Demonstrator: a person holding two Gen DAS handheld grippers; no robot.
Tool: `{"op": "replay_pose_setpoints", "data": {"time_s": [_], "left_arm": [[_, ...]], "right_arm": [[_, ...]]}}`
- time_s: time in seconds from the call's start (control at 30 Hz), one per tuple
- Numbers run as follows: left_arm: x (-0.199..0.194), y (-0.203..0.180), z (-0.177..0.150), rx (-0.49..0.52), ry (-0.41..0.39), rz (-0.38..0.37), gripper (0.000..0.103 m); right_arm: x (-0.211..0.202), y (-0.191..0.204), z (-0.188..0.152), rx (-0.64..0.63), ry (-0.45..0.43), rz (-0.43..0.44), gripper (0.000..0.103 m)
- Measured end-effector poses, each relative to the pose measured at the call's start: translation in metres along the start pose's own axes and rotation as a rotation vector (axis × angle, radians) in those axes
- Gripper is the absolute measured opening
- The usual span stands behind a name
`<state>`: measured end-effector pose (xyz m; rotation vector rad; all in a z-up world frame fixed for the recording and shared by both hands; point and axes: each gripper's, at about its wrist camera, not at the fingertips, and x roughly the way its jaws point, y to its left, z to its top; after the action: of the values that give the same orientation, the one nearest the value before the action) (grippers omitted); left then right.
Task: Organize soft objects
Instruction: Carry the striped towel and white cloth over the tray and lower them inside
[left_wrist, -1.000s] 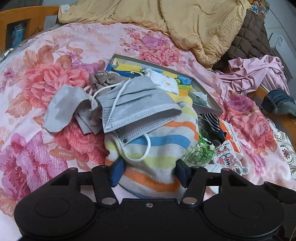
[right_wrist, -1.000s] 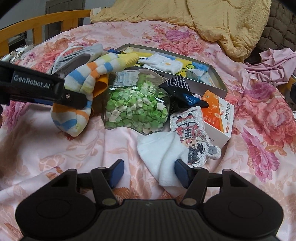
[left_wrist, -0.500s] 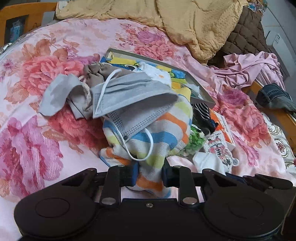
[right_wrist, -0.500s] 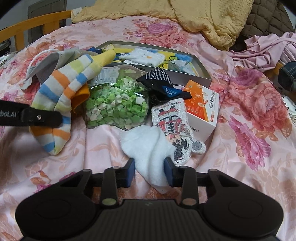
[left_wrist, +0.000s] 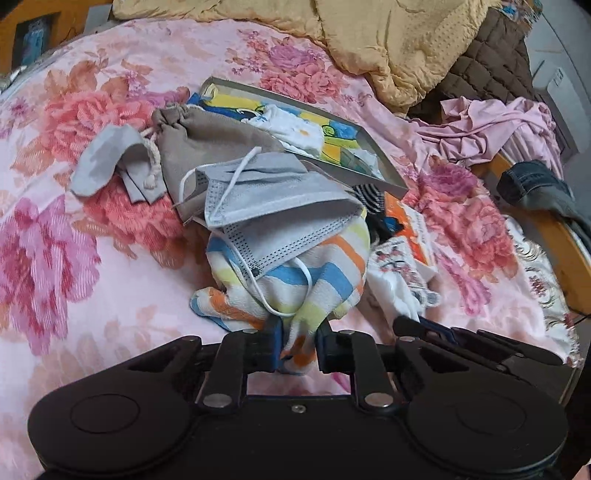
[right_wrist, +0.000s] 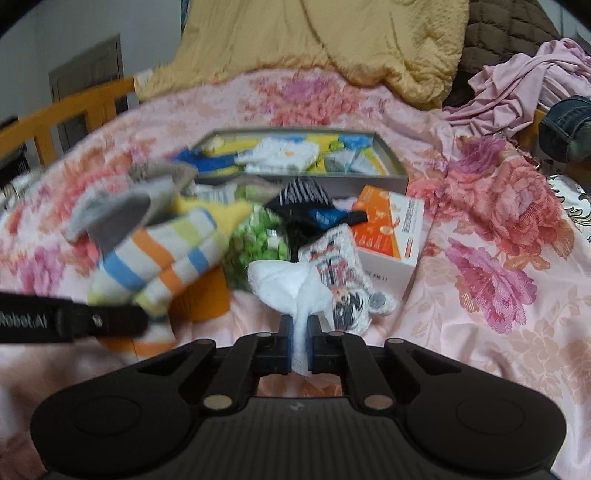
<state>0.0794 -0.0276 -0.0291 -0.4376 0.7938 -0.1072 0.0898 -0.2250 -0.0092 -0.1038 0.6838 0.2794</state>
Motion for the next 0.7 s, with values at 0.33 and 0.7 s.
{"op": "replay_pose_setpoints", "data": {"time_s": [0.33,0.7], "left_arm": [[-0.030,-0.039,0.006,0.129,-0.052,0.008,0.017],[-0.059,-0.066,0.030,0.173,-0.038,0.012,0.017]], "right_arm": [[-0.021,-0.013,0.010,0.066,-0.121,0.013,0.008],[-0.034,-0.027,0.016,0.126,-0.195,0.025,0.008]]}}
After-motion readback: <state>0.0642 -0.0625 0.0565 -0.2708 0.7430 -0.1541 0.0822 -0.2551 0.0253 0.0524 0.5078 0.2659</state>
